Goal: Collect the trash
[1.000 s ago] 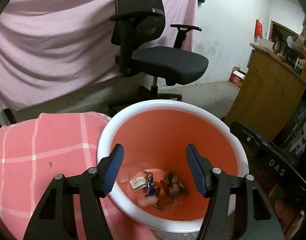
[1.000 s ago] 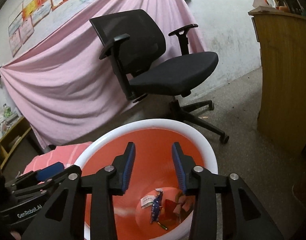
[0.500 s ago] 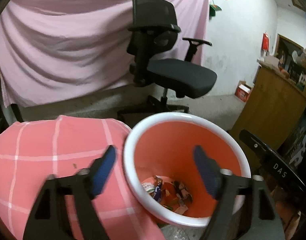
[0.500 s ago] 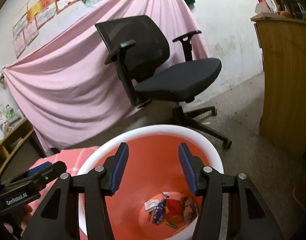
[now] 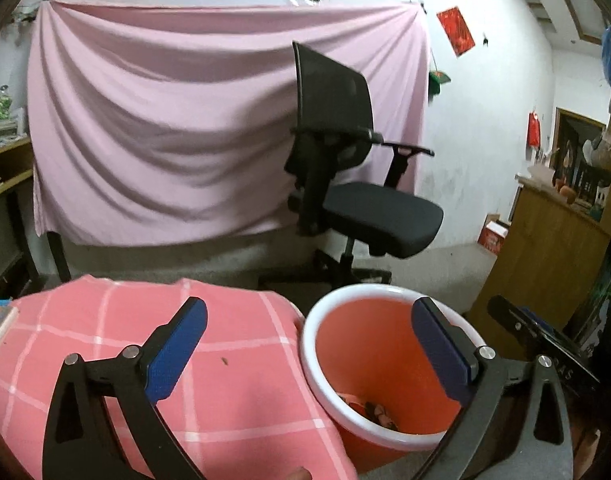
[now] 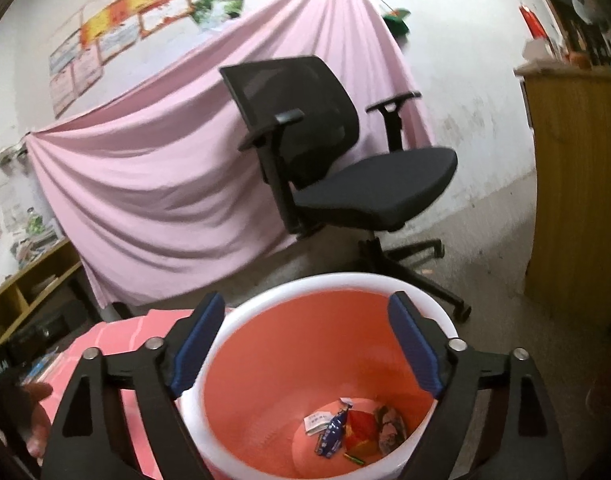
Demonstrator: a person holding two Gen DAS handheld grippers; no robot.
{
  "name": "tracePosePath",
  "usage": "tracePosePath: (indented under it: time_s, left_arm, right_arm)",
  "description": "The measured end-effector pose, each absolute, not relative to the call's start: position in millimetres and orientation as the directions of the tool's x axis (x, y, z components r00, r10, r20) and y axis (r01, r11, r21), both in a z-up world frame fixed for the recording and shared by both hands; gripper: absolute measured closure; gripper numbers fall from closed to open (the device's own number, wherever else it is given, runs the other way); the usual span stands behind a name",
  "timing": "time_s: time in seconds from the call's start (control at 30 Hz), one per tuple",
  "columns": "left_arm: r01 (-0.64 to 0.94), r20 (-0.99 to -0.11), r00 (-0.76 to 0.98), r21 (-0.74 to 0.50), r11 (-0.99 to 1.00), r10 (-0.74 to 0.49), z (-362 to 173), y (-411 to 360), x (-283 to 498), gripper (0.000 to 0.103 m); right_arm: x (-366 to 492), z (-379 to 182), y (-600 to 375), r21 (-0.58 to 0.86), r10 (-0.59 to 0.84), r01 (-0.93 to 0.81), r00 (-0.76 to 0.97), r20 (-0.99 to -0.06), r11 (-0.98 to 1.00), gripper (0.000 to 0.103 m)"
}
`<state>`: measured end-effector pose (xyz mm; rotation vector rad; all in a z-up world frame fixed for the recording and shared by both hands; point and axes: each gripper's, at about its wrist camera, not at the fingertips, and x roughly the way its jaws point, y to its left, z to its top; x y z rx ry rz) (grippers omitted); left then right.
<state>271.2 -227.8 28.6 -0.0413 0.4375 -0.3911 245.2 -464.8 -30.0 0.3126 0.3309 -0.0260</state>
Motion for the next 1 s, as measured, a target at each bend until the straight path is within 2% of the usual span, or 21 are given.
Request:
tracePosePath:
  time_s: [0.07, 0.1, 0.67, 1.0]
  left_arm:
    - [0.351, -0.391, 0.843, -0.122, 0.928, -0.37, 32, -222, 266, 0.003]
    - [0.347, -0.384, 0.848, -0.119, 0.93, -0.365, 34, -220, 264, 0.003]
    - [0.253, -0.247, 0.932, -0.073, 0.965, -0.263, 47, -140, 173, 0.002]
    - [0.234, -0.245, 0.935, -0.112, 0.966, -0.255, 41, -95, 113, 0.002]
  right_arm:
    - [236, -24, -458, 0.29, 0.021, 0.069, 0.955, -0.295, 0.955, 0.002]
    - [233, -22, -456, 0.288, 0.018, 0.066, 0.96, -0.281, 0.955, 0.0]
    - [143, 12, -386, 0.183, 0.006, 0.012, 0.995, -0.097, 0.983, 0.0]
    - [89, 13, -341, 0.137, 0.054, -0.046, 0.997, -0.058, 0.99, 0.0]
